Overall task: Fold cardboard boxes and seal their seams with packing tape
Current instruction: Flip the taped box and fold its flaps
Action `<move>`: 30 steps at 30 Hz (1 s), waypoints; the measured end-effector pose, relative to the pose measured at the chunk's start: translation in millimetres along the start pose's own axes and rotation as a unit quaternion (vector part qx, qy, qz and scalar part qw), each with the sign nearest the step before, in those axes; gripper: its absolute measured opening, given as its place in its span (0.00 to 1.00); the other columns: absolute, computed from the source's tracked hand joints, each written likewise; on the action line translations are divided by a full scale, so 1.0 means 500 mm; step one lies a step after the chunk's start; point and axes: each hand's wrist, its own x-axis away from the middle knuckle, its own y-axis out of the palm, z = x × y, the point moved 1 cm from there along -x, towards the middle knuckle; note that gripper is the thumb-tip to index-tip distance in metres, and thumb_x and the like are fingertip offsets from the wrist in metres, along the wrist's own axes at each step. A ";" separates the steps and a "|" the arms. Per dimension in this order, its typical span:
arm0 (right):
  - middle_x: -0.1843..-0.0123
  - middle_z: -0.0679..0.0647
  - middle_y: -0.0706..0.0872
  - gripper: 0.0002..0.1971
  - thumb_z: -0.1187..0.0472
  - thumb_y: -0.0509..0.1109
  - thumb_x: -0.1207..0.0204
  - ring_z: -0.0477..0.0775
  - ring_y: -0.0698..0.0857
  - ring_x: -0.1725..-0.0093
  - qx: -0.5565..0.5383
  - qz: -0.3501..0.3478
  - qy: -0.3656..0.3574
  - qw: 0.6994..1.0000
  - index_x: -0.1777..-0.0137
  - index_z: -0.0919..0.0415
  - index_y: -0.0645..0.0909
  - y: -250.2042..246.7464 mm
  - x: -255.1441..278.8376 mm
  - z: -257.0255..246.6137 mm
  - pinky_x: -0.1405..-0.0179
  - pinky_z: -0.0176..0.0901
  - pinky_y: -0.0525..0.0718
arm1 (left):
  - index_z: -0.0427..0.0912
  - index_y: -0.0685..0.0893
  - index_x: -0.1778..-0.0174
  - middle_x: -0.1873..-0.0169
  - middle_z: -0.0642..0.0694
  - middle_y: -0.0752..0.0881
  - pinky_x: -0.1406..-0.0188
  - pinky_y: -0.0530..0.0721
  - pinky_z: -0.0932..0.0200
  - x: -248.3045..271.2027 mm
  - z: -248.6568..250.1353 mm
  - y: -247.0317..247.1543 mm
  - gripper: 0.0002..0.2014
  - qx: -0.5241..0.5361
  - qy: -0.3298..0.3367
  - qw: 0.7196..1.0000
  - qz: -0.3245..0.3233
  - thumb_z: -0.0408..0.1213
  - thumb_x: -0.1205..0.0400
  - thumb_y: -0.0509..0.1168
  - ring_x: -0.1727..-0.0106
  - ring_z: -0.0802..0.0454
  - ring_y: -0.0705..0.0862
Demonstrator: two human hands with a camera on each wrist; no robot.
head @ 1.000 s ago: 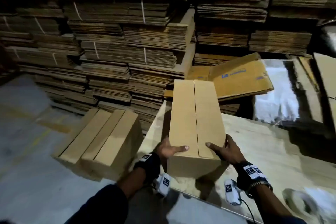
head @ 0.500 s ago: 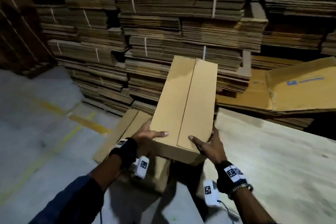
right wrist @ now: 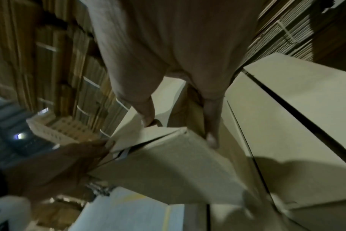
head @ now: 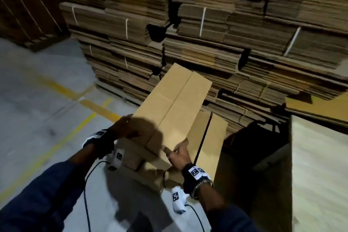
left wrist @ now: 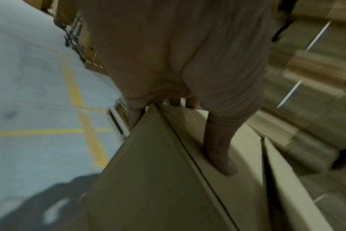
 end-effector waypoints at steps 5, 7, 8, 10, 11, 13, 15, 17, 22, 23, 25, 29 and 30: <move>0.33 0.62 0.82 0.60 0.37 0.82 0.30 0.62 0.83 0.34 0.034 -0.009 -0.008 0.999 0.15 0.60 0.42 0.094 -0.035 -0.018 0.33 0.56 0.85 | 0.35 0.64 0.14 0.21 0.35 0.74 0.26 0.77 0.38 -0.063 -0.106 -0.010 0.45 -0.156 0.018 0.988 -0.003 0.45 0.21 0.81 0.21 0.31 0.75; 0.14 0.64 0.66 0.66 0.40 0.81 0.26 0.64 0.70 0.16 0.041 -0.018 -0.015 0.999 0.12 0.60 0.30 0.109 -0.035 -0.054 0.18 0.52 0.72 | 0.29 0.66 0.16 0.26 0.33 0.76 0.34 0.80 0.41 -0.083 -0.116 -0.032 0.42 -0.186 0.002 0.982 -0.007 0.44 0.18 0.79 0.29 0.32 0.80; 0.09 0.62 0.56 0.66 0.43 0.79 0.23 0.63 0.60 0.11 0.051 -0.027 -0.024 0.998 0.12 0.63 0.26 0.111 -0.030 -0.070 0.14 0.47 0.62 | 0.27 0.68 0.18 0.28 0.32 0.78 0.40 0.81 0.45 -0.089 -0.115 -0.043 0.38 -0.193 -0.007 0.981 -0.014 0.43 0.17 0.78 0.35 0.35 0.82; 0.07 0.62 0.45 0.63 0.45 0.77 0.19 0.62 0.53 0.09 0.077 -0.038 -0.033 0.996 0.12 0.62 0.24 0.119 -0.017 -0.091 0.16 0.42 0.55 | 0.26 0.74 0.22 0.33 0.31 0.82 0.47 0.82 0.56 -0.098 -0.118 -0.066 0.28 -0.169 -0.030 0.985 -0.029 0.33 0.15 0.75 0.46 0.45 0.84; 0.07 0.62 0.45 0.62 0.45 0.76 0.18 0.62 0.53 0.09 0.086 -0.048 -0.027 0.995 0.11 0.60 0.24 0.123 -0.010 -0.096 0.15 0.43 0.57 | 0.26 0.77 0.24 0.37 0.34 0.85 0.47 0.84 0.59 -0.100 -0.123 -0.073 0.24 -0.155 -0.039 0.986 -0.041 0.29 0.15 0.74 0.49 0.48 0.83; 0.07 0.63 0.47 0.62 0.44 0.76 0.19 0.64 0.57 0.10 0.097 -0.047 -0.011 0.994 0.11 0.57 0.25 0.136 -0.003 -0.094 0.15 0.48 0.62 | 0.30 0.80 0.30 0.51 0.46 0.85 0.54 0.84 0.71 -0.102 -0.137 -0.079 0.19 -0.154 -0.068 0.984 -0.063 0.27 0.16 0.74 0.55 0.55 0.82; 0.07 0.64 0.50 0.63 0.44 0.77 0.20 0.65 0.60 0.10 0.107 -0.043 0.001 0.993 0.11 0.57 0.25 0.142 -0.001 -0.093 0.16 0.50 0.65 | 0.29 0.80 0.29 0.52 0.47 0.85 0.51 0.85 0.67 -0.096 -0.137 -0.072 0.23 -0.153 -0.075 0.984 -0.057 0.35 0.17 0.77 0.56 0.58 0.81; 0.08 0.65 0.52 0.63 0.44 0.78 0.22 0.67 0.61 0.11 0.111 -0.043 0.007 0.993 0.10 0.57 0.27 0.136 -0.006 -0.095 0.16 0.51 0.67 | 0.25 0.75 0.22 0.42 0.36 0.87 0.41 0.86 0.49 -0.090 -0.127 -0.059 0.41 -0.195 -0.077 0.977 -0.036 0.58 0.17 0.74 0.49 0.46 0.85; 0.14 0.62 0.66 0.63 0.33 0.82 0.36 0.67 0.71 0.17 0.131 -0.009 -0.021 0.991 0.14 0.55 0.43 0.062 -0.024 -0.109 0.21 0.61 0.77 | 0.48 0.59 0.10 0.17 0.36 0.71 0.27 0.80 0.35 -0.070 -0.075 -0.016 0.52 -0.270 -0.003 0.962 0.036 0.76 0.23 0.63 0.22 0.31 0.77; 0.13 0.61 0.65 0.64 0.33 0.83 0.36 0.67 0.70 0.16 0.124 -0.001 -0.026 0.992 0.13 0.55 0.44 0.032 -0.026 -0.114 0.20 0.60 0.76 | 0.49 0.57 0.08 0.13 0.38 0.66 0.22 0.75 0.36 -0.059 -0.042 -0.007 0.48 -0.280 0.019 0.959 0.044 0.66 0.20 0.69 0.17 0.33 0.72; 0.13 0.63 0.64 0.61 0.39 0.84 0.31 0.68 0.69 0.16 0.118 0.013 -0.022 0.993 0.11 0.60 0.47 -0.050 -0.021 -0.130 0.18 0.56 0.74 | 0.49 0.63 0.10 0.12 0.38 0.64 0.17 0.69 0.37 -0.034 0.029 0.020 0.42 -0.325 0.081 0.940 0.061 0.48 0.19 0.74 0.14 0.36 0.68; 0.14 0.68 0.66 0.48 0.45 0.78 0.21 0.68 0.69 0.16 0.187 0.071 -0.022 0.980 0.12 0.66 0.56 -0.268 -0.005 -0.128 0.20 0.52 0.71 | 0.46 0.79 0.23 0.19 0.40 0.76 0.24 0.75 0.41 0.013 0.209 0.097 0.33 -0.400 0.145 0.895 0.134 0.33 0.28 0.74 0.21 0.37 0.77; 0.16 0.69 0.69 0.44 0.45 0.78 0.20 0.69 0.72 0.19 0.195 0.094 -0.023 0.976 0.14 0.66 0.60 -0.329 0.009 -0.123 0.23 0.52 0.73 | 0.47 0.78 0.22 0.19 0.42 0.75 0.24 0.73 0.42 0.033 0.262 0.128 0.33 -0.399 0.161 0.894 0.123 0.33 0.27 0.72 0.21 0.38 0.75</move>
